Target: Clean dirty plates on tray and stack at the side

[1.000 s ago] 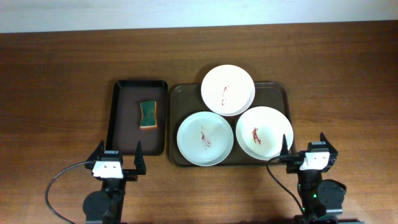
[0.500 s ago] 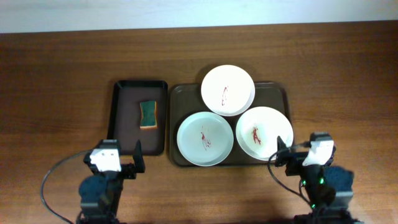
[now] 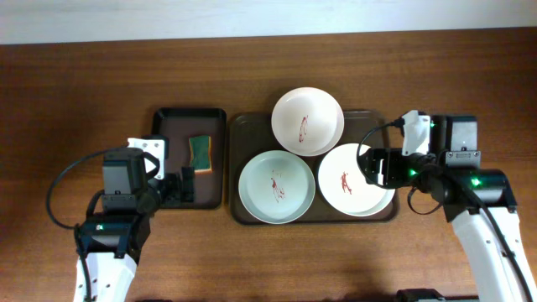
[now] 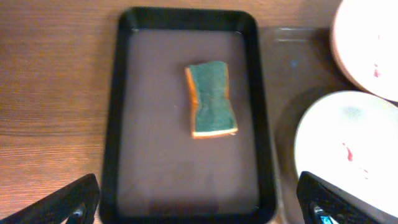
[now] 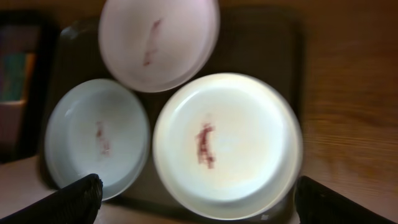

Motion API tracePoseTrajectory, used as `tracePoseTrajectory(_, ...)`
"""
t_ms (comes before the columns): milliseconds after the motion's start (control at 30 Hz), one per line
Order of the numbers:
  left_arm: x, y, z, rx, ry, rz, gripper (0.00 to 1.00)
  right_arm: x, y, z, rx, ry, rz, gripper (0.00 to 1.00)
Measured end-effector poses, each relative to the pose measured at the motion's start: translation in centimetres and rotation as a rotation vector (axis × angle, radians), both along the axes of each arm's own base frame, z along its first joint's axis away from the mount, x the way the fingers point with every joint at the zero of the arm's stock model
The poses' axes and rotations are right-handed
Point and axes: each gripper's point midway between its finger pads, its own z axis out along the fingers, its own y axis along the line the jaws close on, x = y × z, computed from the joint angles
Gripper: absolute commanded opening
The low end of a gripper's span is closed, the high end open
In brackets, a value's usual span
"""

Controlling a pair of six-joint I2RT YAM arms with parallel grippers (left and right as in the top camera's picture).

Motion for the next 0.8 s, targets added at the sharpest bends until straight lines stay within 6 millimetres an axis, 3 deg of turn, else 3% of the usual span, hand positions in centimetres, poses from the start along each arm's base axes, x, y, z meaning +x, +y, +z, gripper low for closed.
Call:
tracePoseTrajectory(100,-0.1,-1.3,0.1,-0.057,0.000,-0.052,0.99,-0.3,2.4,-0.5,0.060,0.035,0.079,0.99)
tracePoseTrajectory(167,0.9,-1.7,1.2,-0.073,-0.059,-0.069,1.00,-0.6,4.7,-0.9,0.075,0.051,0.151,0.95)
tracePoseTrajectory(200,1.7,-1.8,1.9,-0.074,-0.099,-0.072,1.00,-0.7,5.6,-1.2,0.085,0.070,0.166,0.85)
tracePoseTrajectory(300,3.8,-1.8,2.1,-0.071,-0.146,-0.070,0.99,-0.7,7.5,-3.7,0.110,0.188,0.155,0.71)
tracePoseTrajectory(400,5.5,-1.5,-0.8,-0.063,-0.079,-0.050,0.93,-1.0,9.4,-8.2,0.119,0.373,0.127,0.57)
tracePoseTrajectory(467,6.0,-1.3,-4.6,-0.064,0.037,-0.027,0.84,-1.5,10.7,-10.4,0.112,0.454,0.121,0.56)
tracePoseTrajectory(533,6.8,-1.2,-6.5,-0.064,0.097,-0.017,0.73,-1.5,11.7,-11.9,0.109,0.498,0.109,0.53)
tracePoseTrajectory(600,7.8,-1.6,-7.7,-0.064,0.132,-0.019,0.68,-1.5,12.4,-13.8,0.101,0.542,0.098,0.39)
tracePoseTrajectory(800,8.5,-3.1,-10.6,-0.058,0.176,-0.055,0.71,-1.4,12.1,-16.1,0.066,0.588,0.058,0.32)
